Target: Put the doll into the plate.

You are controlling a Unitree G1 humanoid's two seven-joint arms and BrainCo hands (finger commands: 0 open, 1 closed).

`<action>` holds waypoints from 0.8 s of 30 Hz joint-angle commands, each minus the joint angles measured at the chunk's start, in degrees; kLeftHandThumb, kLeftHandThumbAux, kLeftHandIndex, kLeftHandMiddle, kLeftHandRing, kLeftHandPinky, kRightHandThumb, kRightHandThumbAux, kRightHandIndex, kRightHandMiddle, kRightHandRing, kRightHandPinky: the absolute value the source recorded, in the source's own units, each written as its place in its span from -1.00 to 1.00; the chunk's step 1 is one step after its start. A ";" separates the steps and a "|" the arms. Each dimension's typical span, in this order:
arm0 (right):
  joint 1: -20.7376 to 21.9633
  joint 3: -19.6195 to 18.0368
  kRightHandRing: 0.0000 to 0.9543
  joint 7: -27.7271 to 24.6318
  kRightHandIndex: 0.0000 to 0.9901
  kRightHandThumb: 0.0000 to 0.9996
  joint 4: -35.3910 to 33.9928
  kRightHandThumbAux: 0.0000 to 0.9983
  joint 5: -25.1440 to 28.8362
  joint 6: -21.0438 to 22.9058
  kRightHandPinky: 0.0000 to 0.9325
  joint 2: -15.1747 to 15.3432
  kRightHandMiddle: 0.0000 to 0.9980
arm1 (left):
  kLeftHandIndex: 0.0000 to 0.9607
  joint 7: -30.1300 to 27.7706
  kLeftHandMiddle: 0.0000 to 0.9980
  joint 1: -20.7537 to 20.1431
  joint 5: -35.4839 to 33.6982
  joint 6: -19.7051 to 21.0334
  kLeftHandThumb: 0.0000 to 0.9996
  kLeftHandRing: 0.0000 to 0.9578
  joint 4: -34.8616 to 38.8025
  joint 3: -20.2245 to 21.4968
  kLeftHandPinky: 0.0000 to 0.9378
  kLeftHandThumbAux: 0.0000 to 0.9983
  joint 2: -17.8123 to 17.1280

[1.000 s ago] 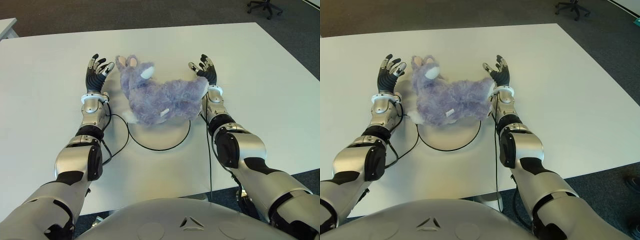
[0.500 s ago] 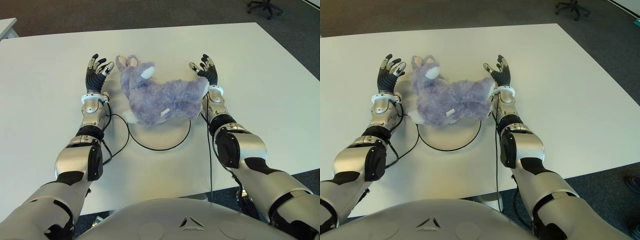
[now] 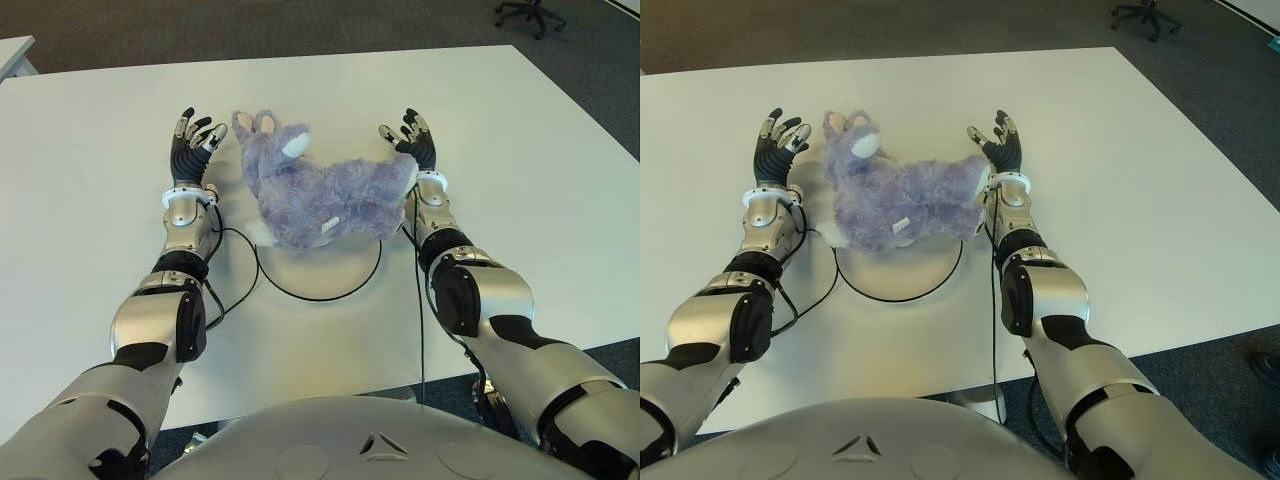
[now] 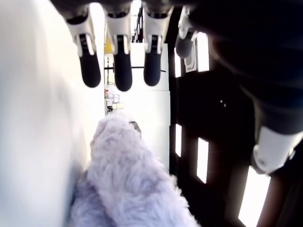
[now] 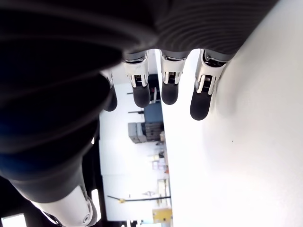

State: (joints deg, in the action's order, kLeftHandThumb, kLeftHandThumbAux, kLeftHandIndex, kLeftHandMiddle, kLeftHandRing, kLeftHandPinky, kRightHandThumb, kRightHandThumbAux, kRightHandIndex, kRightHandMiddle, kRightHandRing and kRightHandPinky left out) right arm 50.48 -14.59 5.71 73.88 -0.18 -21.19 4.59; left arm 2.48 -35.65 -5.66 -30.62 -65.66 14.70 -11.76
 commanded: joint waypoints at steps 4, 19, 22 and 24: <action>-3.62 -0.10 -0.96 0.23 -0.83 -0.46 2.58 0.57 0.06 2.75 -0.91 -0.36 -0.91 | -0.86 0.80 -0.59 4.79 0.10 2.02 -0.93 -0.53 -2.61 -0.05 -0.51 0.22 2.11; -3.74 -0.27 -0.95 0.19 -0.70 -0.38 2.54 0.60 0.23 2.28 -0.89 -0.29 -0.88 | -0.87 1.02 -0.58 4.84 0.17 2.38 -0.96 -0.53 -2.52 -0.14 -0.50 0.26 2.22; -3.74 -0.29 -0.95 0.17 -0.74 -0.41 2.55 0.61 0.26 2.29 -0.87 -0.29 -0.88 | -0.87 1.18 -0.58 4.96 0.21 2.26 -0.95 -0.52 -2.45 -0.14 -0.49 0.26 2.26; -3.72 -0.29 -0.94 0.13 -0.77 -0.43 2.55 0.61 0.26 2.33 -0.86 -0.26 -0.88 | -0.88 1.29 -0.58 4.97 0.22 2.20 -0.95 -0.51 -2.41 -0.13 -0.49 0.26 2.31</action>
State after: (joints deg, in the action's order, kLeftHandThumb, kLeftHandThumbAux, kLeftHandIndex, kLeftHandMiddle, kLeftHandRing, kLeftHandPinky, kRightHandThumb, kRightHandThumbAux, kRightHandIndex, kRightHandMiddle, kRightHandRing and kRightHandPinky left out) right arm 50.35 -14.59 5.70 73.87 -0.17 -21.41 4.74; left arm 2.96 -35.57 -5.67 -30.17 -65.36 14.71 -11.53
